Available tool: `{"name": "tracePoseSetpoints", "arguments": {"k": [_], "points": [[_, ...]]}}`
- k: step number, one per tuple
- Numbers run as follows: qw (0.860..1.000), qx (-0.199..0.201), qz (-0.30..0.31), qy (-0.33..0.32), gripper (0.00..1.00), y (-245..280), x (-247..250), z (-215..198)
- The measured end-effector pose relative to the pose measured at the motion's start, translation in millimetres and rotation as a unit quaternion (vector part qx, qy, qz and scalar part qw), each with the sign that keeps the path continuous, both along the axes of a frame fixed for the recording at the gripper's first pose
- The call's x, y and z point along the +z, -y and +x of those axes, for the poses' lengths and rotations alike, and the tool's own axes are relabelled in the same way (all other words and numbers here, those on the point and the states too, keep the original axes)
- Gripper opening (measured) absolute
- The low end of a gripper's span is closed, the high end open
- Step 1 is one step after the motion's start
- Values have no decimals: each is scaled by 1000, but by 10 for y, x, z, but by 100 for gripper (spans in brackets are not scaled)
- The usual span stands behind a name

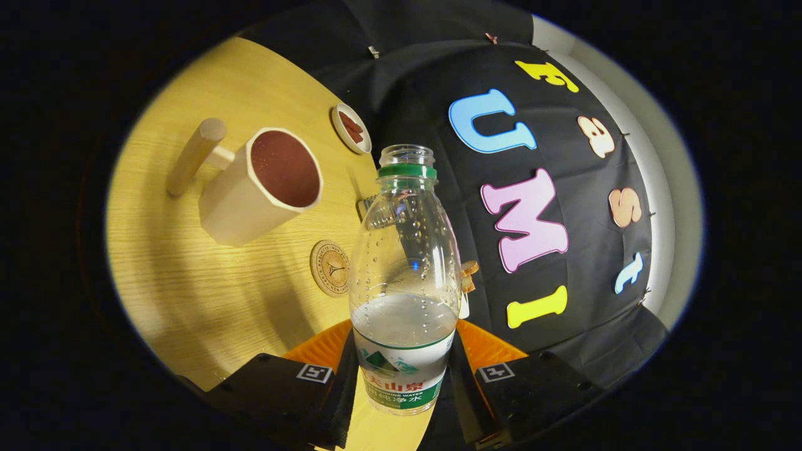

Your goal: Take the bottle from table, then pour the juice into the cup, finally place the bottle on the coaster

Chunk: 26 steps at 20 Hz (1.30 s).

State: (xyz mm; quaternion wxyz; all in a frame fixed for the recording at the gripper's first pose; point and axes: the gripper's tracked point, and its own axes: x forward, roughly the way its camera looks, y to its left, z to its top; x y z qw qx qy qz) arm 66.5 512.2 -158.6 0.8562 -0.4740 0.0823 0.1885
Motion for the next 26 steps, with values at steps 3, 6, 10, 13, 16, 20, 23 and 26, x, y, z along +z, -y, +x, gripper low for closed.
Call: {"name": "tracePoseSetpoints", "arguments": {"k": [3, 6, 10, 13, 16, 20, 23, 26], "points": [[1000, 12, -24, -1, 69, -50, -58, -54], [998, 14, -58, 2, 69, -51, -94, -19], [995, 23, -98, 8, 69, -53, -109, 30], [993, 26, -115, 13, 69, -54, -102, 56], [991, 28, -131, 16, 69, -52, -93, 101], [988, 36, -148, 21, 69, -77, -79, 130], [986, 39, -160, 23, 69, -79, -93, 115], [984, 43, -171, 27, 69, -85, -100, 125]]}}
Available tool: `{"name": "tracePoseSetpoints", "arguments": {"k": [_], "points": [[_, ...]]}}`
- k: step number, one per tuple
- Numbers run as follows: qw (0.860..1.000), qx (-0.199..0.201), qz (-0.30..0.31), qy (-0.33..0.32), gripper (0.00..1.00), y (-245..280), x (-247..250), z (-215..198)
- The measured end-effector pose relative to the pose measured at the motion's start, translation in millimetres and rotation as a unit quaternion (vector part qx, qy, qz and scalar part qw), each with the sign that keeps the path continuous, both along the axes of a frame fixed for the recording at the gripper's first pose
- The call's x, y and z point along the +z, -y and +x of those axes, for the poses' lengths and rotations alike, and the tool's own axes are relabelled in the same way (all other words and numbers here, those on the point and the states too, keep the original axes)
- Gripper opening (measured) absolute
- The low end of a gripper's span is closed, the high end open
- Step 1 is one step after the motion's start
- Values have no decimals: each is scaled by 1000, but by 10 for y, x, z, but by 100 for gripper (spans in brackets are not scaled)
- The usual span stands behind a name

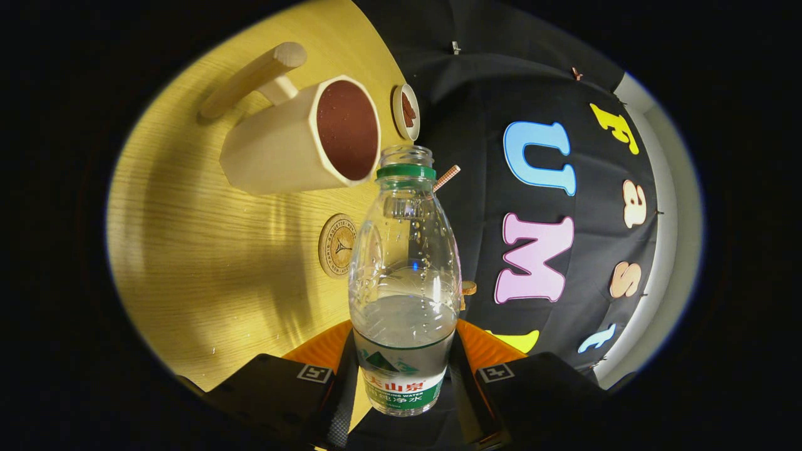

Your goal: Take the bottle from table, then pour the juice into the cup, finally place the bottle on the coaster

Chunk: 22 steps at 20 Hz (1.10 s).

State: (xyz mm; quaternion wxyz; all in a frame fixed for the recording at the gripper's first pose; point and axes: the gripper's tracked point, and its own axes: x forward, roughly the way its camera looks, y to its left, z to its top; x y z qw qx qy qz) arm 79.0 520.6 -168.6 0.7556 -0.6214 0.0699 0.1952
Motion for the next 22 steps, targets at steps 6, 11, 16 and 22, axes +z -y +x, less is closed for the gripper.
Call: {"name": "tracePoseSetpoints", "arguments": {"k": [6, 11, 16, 22], "points": [[1000, 9, -25, 6, 69, 8, 8, 21], [999, 18, -40, 14, 69, 2, 21, 40], [998, 29, -55, 22, 69, -6, 54, 53], [997, 32, -68, 30, 69, 12, 110, 70]]}}
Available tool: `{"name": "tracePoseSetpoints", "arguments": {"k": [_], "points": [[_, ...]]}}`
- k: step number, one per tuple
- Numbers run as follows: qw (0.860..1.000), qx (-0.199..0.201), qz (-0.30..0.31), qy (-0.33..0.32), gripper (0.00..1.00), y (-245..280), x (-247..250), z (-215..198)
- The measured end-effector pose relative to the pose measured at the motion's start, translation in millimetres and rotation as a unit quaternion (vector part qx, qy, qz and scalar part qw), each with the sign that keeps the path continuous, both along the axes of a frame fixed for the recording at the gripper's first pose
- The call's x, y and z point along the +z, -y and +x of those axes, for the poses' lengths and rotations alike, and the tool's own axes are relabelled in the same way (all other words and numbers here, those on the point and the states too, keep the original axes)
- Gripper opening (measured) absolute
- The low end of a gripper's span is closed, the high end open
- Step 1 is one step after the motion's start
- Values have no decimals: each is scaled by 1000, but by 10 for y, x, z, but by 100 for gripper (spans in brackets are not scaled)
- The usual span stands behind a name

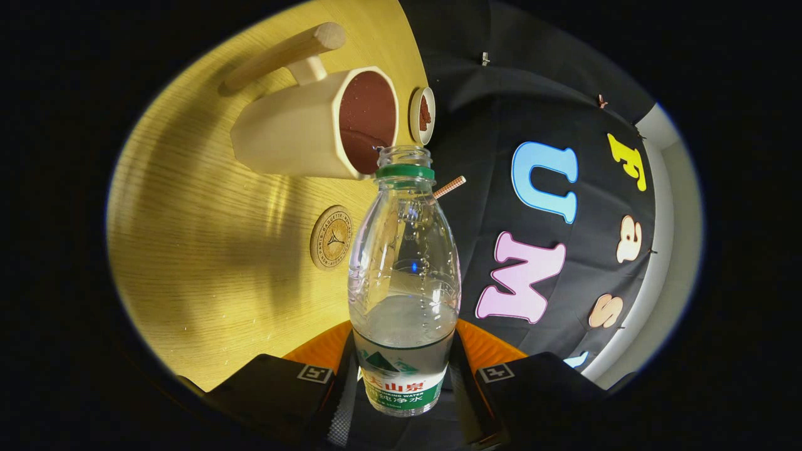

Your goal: Take the bottle from table, then pour the juice into the cup, finally place the bottle on the coaster

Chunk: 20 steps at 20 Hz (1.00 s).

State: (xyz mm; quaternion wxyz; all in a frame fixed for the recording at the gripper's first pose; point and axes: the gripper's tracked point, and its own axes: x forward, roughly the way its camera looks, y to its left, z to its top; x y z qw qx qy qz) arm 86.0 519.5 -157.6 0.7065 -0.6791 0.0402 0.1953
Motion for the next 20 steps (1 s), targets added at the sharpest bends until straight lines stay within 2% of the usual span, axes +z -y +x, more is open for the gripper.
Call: {"name": "tracePoseSetpoints", "arguments": {"k": [20], "points": [[999, 10, -45, 21, 69, 37, 145, 18]]}}
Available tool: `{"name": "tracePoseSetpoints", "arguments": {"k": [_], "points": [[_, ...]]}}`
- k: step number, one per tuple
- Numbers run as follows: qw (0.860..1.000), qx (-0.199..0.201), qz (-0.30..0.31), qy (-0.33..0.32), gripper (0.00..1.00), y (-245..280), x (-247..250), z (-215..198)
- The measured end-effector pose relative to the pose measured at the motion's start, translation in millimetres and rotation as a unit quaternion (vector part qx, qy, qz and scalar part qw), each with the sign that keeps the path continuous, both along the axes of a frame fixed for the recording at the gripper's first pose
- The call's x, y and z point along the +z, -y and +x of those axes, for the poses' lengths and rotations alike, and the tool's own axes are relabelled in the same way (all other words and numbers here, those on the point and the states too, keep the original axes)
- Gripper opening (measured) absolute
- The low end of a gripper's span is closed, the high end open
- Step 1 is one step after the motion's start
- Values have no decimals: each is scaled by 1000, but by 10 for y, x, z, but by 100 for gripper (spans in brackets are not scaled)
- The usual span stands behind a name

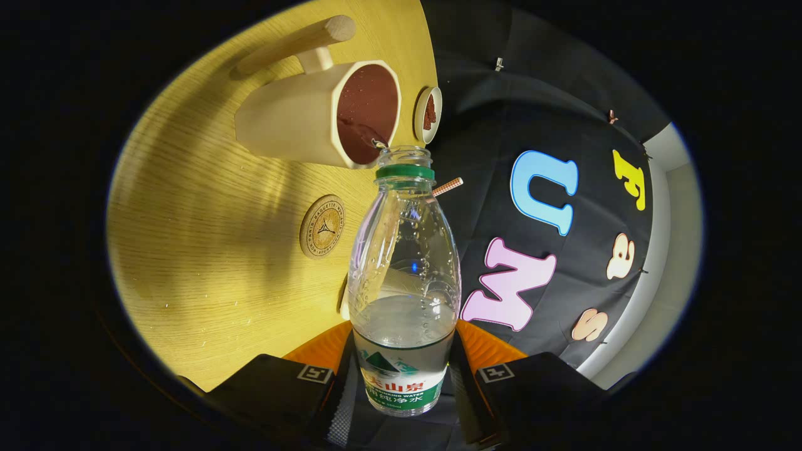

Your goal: Take the bottle from table, then pour the juice into the cup, finally place the bottle on the coaster

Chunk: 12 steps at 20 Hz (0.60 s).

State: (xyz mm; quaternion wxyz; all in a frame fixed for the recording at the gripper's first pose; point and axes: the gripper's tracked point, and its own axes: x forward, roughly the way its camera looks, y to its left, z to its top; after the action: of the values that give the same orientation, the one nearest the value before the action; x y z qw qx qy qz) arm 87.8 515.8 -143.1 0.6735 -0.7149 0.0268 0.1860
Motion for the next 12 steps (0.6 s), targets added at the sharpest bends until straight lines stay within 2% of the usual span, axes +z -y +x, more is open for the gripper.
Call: {"name": "tracePoseSetpoints", "arguments": {"k": [12], "points": [[999, 22, -30, 9, 69, -41, 70, 21]]}}
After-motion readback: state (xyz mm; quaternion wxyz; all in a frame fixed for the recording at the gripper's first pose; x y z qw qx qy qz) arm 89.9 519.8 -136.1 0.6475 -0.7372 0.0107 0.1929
